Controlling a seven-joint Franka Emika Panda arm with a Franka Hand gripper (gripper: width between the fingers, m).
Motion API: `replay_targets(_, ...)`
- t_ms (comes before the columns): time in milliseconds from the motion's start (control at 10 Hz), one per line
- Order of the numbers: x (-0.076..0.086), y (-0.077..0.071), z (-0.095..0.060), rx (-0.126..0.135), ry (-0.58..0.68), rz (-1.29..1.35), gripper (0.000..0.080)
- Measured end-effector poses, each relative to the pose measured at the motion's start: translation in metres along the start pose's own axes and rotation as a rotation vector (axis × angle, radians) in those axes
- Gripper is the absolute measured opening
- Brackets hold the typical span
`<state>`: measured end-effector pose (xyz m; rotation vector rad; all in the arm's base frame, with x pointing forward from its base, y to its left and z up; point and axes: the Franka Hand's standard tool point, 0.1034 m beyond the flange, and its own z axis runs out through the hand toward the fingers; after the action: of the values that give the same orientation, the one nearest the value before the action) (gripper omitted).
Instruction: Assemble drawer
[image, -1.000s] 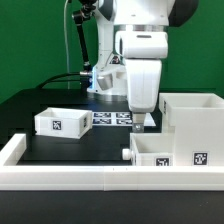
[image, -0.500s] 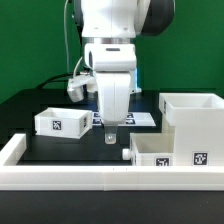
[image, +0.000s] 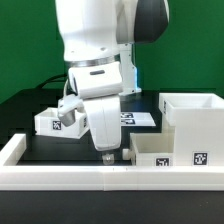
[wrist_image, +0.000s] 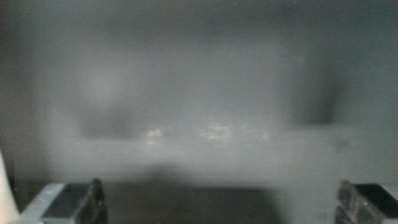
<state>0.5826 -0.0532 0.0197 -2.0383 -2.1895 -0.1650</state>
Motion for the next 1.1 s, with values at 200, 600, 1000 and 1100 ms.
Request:
replay_targets(200,0.002,0.002,0.000,-0.008,0.037,0.006,0.0649)
replay_targets(600,0.001,0.001,0.000,-0.007,0.036,0.010,0.0649)
replay_targets(1000,0.026,0.005,0.008,0.014,0.058,0.021,0.0649)
replay_targets(1100,0.033,0.006,0.009,0.015,0.061,0.013,0.0649)
